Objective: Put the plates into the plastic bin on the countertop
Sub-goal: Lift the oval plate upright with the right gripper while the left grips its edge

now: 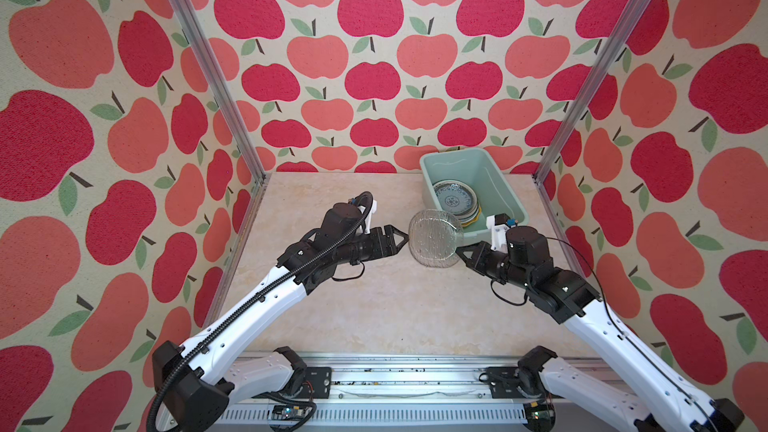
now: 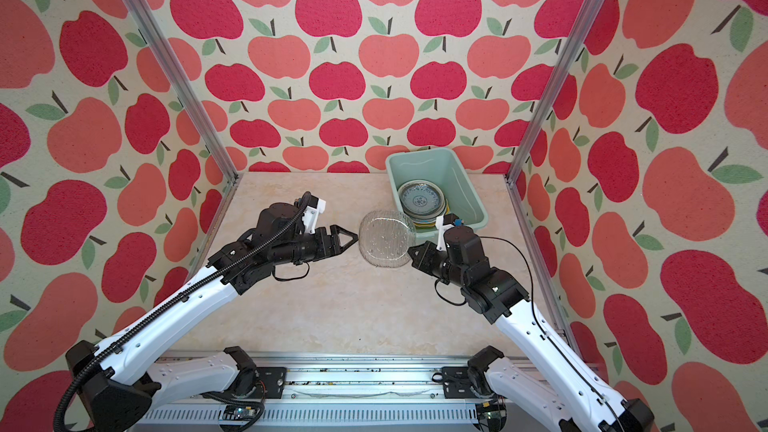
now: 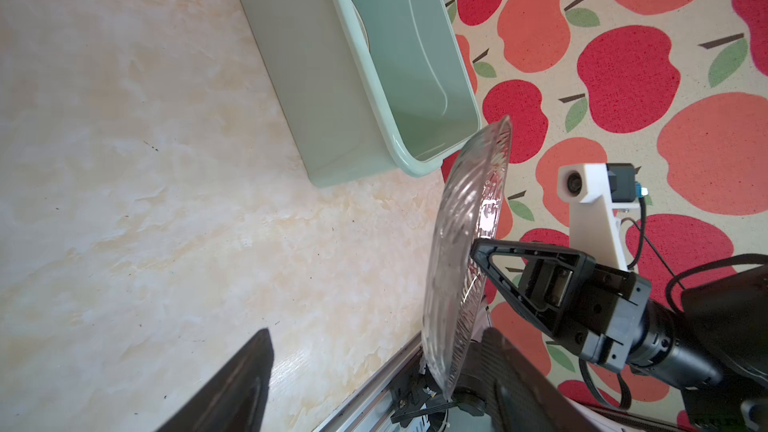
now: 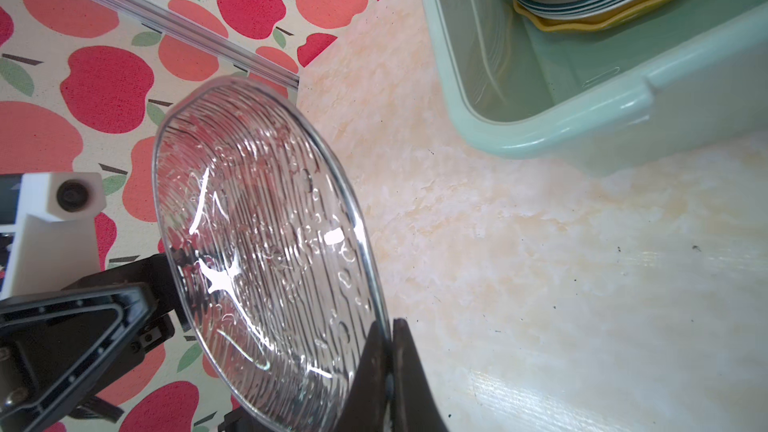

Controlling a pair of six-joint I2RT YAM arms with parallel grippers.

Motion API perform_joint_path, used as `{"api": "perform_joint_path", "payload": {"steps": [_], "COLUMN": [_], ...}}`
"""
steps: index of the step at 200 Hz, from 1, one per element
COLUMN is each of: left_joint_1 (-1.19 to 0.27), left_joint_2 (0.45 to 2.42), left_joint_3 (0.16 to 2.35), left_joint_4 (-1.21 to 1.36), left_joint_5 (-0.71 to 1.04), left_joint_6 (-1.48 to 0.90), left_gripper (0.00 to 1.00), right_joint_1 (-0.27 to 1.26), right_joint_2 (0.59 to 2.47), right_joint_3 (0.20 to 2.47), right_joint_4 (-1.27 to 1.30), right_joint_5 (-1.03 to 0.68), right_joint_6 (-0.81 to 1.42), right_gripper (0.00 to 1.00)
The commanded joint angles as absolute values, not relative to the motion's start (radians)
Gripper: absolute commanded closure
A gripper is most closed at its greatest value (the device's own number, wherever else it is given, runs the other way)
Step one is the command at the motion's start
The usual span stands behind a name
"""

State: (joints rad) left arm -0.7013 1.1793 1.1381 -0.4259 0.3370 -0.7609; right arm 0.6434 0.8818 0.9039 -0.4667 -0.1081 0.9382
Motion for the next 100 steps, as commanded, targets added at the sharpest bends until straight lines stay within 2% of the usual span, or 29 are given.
{"api": "perform_joint_path", "payload": {"steps": [1, 33, 100], "left_joint_1": [-0.739, -0.792, -0.805], "left_joint_2": [1.225, 1.288, 1.306], "left_joint_3": [1.21, 1.279, 1.313], "left_joint_4": [-0.487, -0.533, -0.515], "left_joint_5": [0.336, 0.288, 0.197], "left_joint_6": [-0.68, -0.629, -0.623], "left_gripper": [0.2, 0.24, 0.47], "right_joint_1": [0.649, 0.651, 0.654], "right_joint_2": [0.887, 0.884, 0.87], "right_joint_3": [0.948, 0.948, 0.91], "right_joint_4": [-0.476, -0.474, -0.463], "right_joint_5": [-0.131, -0.149, -0.176], "right_joint_6": [0.897, 0.9, 0.93], "right_gripper": [1.0, 1.0, 1.0]}}
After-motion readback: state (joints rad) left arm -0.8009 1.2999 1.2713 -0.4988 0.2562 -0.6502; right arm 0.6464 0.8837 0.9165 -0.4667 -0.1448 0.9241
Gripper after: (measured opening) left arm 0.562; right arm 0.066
